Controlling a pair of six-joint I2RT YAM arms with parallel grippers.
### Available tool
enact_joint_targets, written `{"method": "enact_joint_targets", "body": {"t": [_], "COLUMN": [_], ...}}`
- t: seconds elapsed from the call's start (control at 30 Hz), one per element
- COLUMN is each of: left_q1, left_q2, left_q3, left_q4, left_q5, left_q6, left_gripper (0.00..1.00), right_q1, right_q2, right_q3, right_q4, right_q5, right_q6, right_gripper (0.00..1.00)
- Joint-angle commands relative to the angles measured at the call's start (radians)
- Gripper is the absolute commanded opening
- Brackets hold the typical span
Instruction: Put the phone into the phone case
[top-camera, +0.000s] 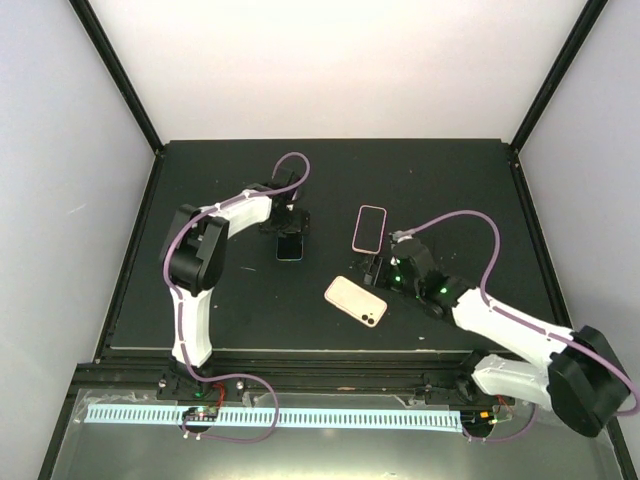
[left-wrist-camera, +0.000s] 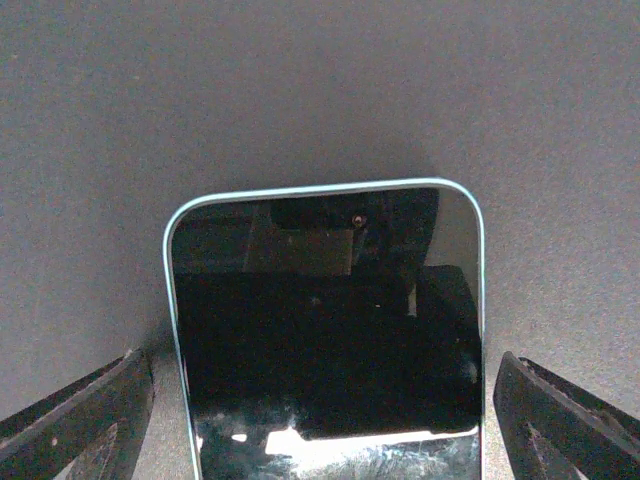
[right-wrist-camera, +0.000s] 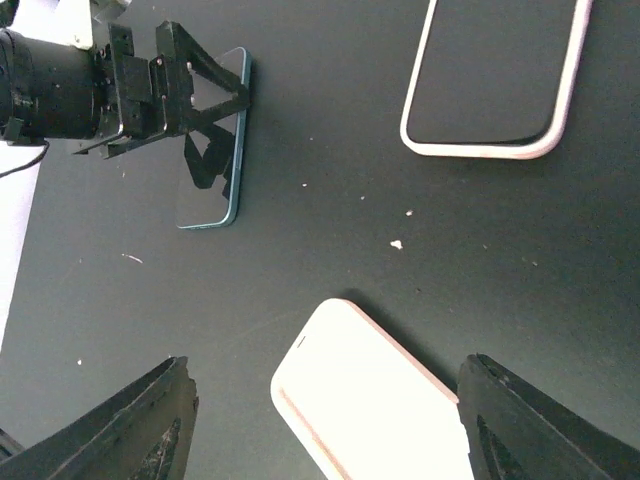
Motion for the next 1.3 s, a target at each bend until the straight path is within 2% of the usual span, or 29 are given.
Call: {"method": "enact_joint_targets", "body": {"t": [0.0,0.23,0.47,0.7,0.9,1.27], "left_q1": [-0.025,-0.037,-0.047,-0.047,-0.047,-0.065], "left_q2": [0.052,0.075,0.082,-0.015,-0.093,-0.295], "left_q3": [0.000,-0.003,-0.014,-0.091,-0.180,-0.442], "left_q4": [-0.110,-0.133,-0.139,-0.117,-0.089,0.013], "left_q5": [-0.038,-0.071,-0.082,-0.075,-0.012,0.122], "left_q6": [-0.025,-0.032,-0.030,-0.009,-0.003,-0.010], "left_gripper": [0.94,0.90,0.79,0.68,0.65,0.63], "right_q1": [0.003,0.005,0.010,0.015,0.018,0.018], "right_q2": [-0.089,-0.225,-0.217,-0.075,0.034,0.304], "right_q3": [-0.050,-0.165,-0.240,-0.243,-0.231,-0.034], "right_q4": [-0.117,-0.164,-0.125,-0.017,0.096,0.198], "right_q5": [0.048,-0.017,-0.051,-0.068,-0.101,-0.136], "right_q6": [0.026,0.136,0.216,0.197,0.197,-0.031], "right_gripper": [0.72,0.72,0.71,0.67,0.58,0.40]}}
